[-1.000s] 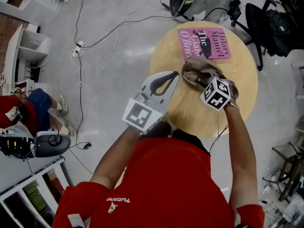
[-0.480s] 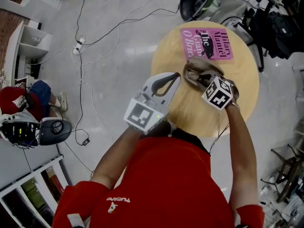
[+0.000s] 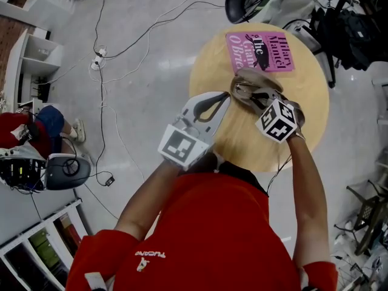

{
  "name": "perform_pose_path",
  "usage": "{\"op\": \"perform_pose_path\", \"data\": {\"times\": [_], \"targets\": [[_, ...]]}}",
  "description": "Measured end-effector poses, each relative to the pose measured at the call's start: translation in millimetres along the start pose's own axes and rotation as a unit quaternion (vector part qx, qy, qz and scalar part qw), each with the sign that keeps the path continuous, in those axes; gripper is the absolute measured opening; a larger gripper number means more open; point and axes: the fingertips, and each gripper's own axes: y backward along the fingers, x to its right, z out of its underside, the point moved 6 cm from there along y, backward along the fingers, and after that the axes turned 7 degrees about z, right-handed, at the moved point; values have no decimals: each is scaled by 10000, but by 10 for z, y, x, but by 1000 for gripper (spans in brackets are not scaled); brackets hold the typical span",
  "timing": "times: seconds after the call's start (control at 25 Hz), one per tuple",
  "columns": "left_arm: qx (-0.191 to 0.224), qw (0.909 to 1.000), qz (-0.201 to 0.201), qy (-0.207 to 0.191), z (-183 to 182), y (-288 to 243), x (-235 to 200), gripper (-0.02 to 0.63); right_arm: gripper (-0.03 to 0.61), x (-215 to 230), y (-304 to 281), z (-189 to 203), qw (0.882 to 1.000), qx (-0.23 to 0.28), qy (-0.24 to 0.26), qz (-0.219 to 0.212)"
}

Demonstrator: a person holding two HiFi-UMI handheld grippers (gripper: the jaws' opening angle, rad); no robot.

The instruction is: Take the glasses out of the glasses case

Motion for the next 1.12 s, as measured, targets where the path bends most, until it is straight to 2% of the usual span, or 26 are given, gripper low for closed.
{"op": "perform_pose_path", "data": {"times": [0.16, 0.52, 0.8, 1.12], "targets": [[-1, 10000, 11, -13, -6, -4, 31, 13, 48, 31, 106, -40, 9995, 156, -73, 250], [-4, 10000, -1, -94, -30, -3, 93, 13, 48, 83, 535, -232, 9919, 830, -718, 636], [39, 9998, 92, -165, -98, 10, 217, 12, 48, 17, 1048, -394, 9740, 1459, -1441, 961], [103, 9991, 244, -321, -165, 34, 424, 14, 48, -231, 1429, -329, 9494, 1805, -2199, 1327]]}}
